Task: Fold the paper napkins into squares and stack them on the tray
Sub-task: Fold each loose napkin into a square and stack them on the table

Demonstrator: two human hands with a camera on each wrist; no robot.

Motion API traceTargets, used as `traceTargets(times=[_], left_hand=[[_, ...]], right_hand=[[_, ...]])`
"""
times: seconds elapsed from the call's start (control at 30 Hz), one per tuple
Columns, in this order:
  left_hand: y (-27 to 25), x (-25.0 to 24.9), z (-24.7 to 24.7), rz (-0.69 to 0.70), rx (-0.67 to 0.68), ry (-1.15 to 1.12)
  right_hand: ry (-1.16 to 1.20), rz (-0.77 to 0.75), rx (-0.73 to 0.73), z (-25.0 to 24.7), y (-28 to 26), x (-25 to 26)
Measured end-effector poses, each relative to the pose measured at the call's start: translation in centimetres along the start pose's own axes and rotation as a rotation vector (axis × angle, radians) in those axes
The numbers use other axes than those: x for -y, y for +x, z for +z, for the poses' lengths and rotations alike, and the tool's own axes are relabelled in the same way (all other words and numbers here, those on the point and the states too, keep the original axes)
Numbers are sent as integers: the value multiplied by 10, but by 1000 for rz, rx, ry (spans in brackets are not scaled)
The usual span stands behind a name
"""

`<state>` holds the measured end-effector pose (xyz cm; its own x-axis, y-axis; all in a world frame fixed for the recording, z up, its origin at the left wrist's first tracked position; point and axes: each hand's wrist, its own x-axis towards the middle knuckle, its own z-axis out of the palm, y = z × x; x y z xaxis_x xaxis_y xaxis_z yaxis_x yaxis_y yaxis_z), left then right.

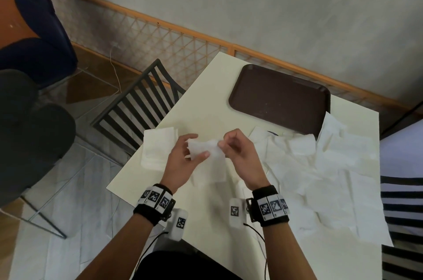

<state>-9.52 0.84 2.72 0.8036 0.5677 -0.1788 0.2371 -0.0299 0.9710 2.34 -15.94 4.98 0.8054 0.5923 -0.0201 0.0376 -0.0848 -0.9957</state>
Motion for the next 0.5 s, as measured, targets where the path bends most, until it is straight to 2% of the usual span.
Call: traceTargets(times=[0.1,0.17,0.23,0.37,0.5], left_hand=[[-3,-20,-2,48,16,-36],[-5,-32,-3,77,-6,-37],[-6,-46,-6,111,-26,-5],[-11,-65,-10,154,33,72],[-12,-76,-19,230,67,39]], right_hand=[[137,77,-65,-4,-3,12],[93,115,-33,-5,-4,15],[60,94,-3,-4,-5,17],[118,27,-33,-2,-7,28],[123,-31,-19,-3,-4,32]])
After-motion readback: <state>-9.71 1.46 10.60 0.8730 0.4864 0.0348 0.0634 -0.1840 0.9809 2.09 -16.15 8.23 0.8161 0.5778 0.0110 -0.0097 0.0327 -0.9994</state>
